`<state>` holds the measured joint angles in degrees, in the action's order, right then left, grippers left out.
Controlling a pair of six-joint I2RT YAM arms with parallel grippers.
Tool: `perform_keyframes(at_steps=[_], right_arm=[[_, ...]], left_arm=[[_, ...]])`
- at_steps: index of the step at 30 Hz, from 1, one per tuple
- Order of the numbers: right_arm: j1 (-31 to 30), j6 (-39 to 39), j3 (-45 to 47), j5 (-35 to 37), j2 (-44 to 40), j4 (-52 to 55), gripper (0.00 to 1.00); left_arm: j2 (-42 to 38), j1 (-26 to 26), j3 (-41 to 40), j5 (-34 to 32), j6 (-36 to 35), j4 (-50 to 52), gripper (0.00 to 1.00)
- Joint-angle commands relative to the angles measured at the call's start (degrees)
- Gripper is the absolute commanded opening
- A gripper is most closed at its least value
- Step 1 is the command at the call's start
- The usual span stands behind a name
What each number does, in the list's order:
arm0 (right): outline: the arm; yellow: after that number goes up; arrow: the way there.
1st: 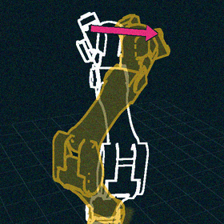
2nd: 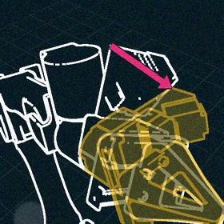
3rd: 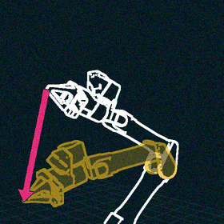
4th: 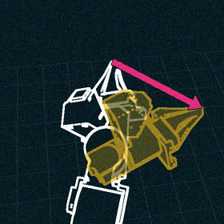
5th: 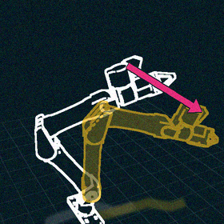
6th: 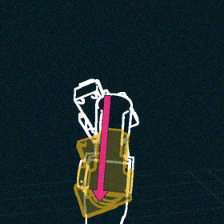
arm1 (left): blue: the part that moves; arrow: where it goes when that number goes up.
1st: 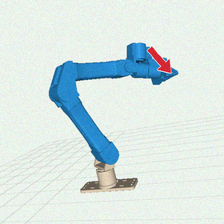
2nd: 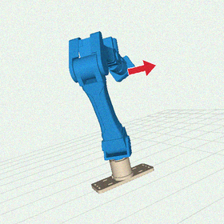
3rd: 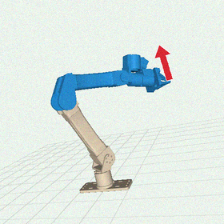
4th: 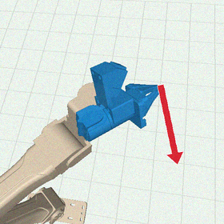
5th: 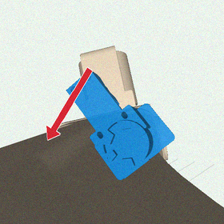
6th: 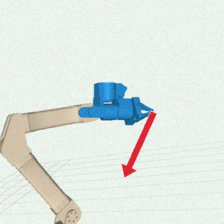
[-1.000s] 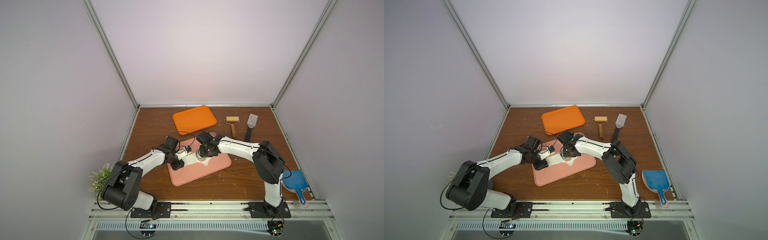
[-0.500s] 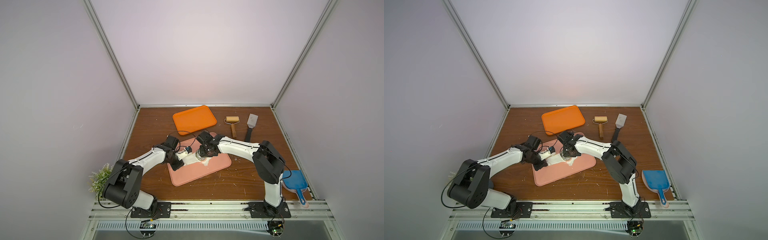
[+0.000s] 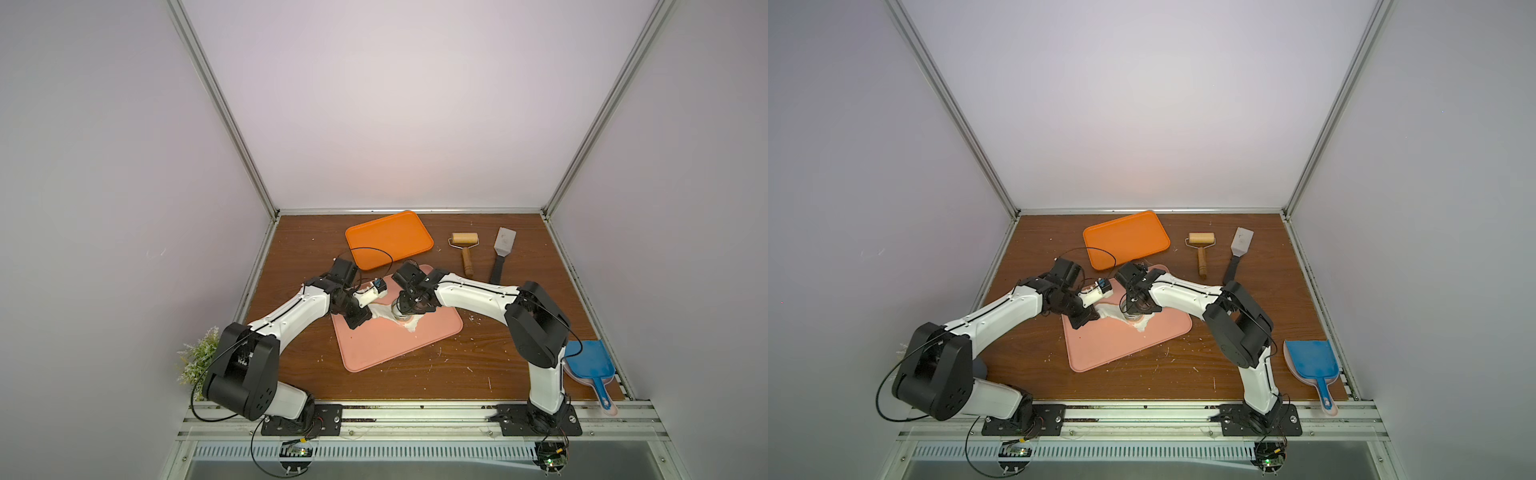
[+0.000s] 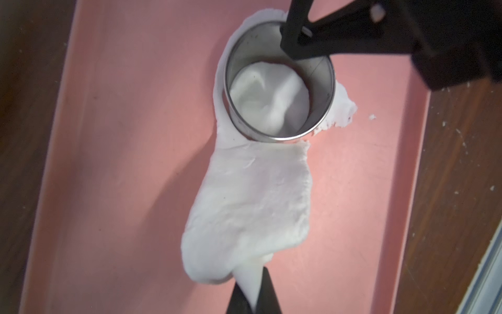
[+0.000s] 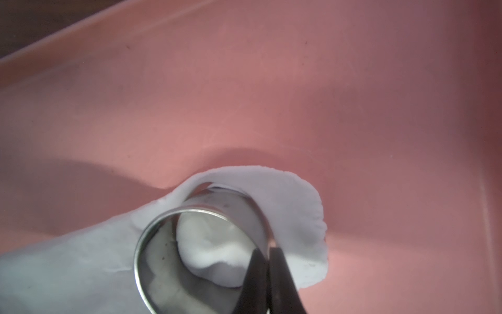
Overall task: Roll out the dumpling wrappers from the dough
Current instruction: Remove the dumpling wrapper from the work surface.
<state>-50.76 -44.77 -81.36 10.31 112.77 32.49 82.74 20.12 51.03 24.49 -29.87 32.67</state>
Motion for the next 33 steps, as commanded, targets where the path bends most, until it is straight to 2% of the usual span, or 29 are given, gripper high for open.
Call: perform_keyframes(at_steps=[1, 9, 33], right_arm=[[0.1, -0.6, 3.0, 0.5, 4.3, 1.1, 0.00], [0.0, -1.0, 4.0, 0.2, 4.3, 0.4, 0.00], [0.0, -1.2, 3.1, 0.2, 5.2, 0.5, 0.00]], left_arm=[[-0.3, 0.4, 2.2, 1.9, 1.3, 2.1, 0.00], [0.6, 0.4, 7.1, 1.0, 3.0, 2.1, 0.00], [2.3, 0.4, 13.5, -0.1, 3.5, -0.2, 0.00]])
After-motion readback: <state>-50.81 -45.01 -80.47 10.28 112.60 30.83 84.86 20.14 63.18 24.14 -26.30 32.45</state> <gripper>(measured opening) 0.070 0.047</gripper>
